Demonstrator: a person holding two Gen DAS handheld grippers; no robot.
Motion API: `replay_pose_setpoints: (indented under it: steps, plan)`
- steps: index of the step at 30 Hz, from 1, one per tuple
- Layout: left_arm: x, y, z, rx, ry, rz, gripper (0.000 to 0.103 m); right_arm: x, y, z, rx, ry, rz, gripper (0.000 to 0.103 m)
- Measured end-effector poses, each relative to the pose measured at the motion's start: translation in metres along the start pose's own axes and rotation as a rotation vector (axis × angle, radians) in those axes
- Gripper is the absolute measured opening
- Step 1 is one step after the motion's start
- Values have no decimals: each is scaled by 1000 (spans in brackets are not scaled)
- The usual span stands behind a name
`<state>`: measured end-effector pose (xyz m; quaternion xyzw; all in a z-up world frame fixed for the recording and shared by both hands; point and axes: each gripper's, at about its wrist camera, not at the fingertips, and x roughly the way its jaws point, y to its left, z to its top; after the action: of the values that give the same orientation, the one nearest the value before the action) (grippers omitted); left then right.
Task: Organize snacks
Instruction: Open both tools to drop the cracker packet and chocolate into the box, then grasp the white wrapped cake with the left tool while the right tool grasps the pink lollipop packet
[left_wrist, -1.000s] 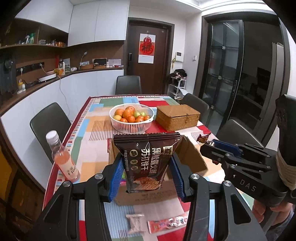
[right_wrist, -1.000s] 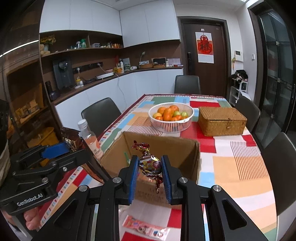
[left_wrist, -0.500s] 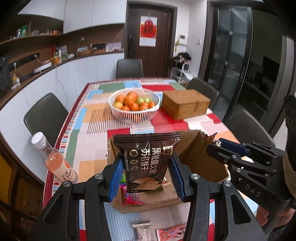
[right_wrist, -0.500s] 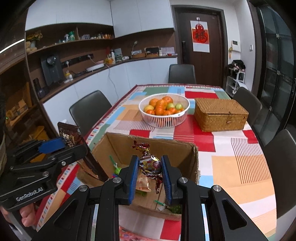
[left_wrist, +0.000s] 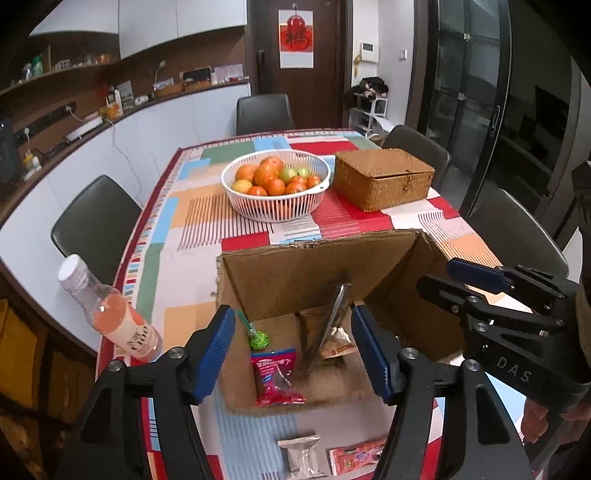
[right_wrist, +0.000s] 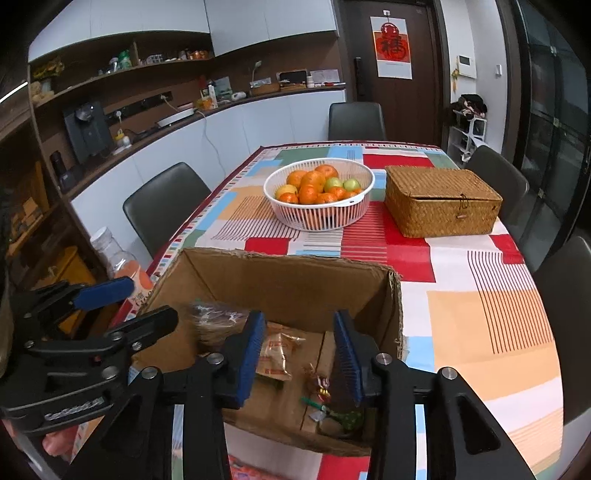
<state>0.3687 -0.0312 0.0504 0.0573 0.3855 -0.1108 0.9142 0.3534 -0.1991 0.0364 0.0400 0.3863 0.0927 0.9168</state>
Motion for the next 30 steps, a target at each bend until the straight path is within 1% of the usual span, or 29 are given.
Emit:
replay_pose_setpoints:
  steps: [2,4,6,8,12,19,22,30]
  plan:
    - [-10,0,-4,2,-19,6,65,-7,4,-4,-21,-7,5,40]
    - [-21,0,-12,8,-35,10,68,-15,10,-9,-53,-7,11,41]
    - [-31,0,-20,21,-48,17,68,-24,17,-16,-88,-5,22,45]
    - [-40,-1,-28,32,-57,32,68,-31,24,-21,-131,-3,22,47]
    - [-54,-2,-50,41,-55,28,71,-43,38,-36,-199,16,35,53]
    - [-57,-4,-87,48,-3,36,71,-44,54,-68,-292,89,45,54]
    - [-51,-4,-103,49,35,33,71,-40,56,-80,-313,122,39,54]
    - [-29,1,-140,46,132,42,71,-18,66,-119,-384,252,50,54]
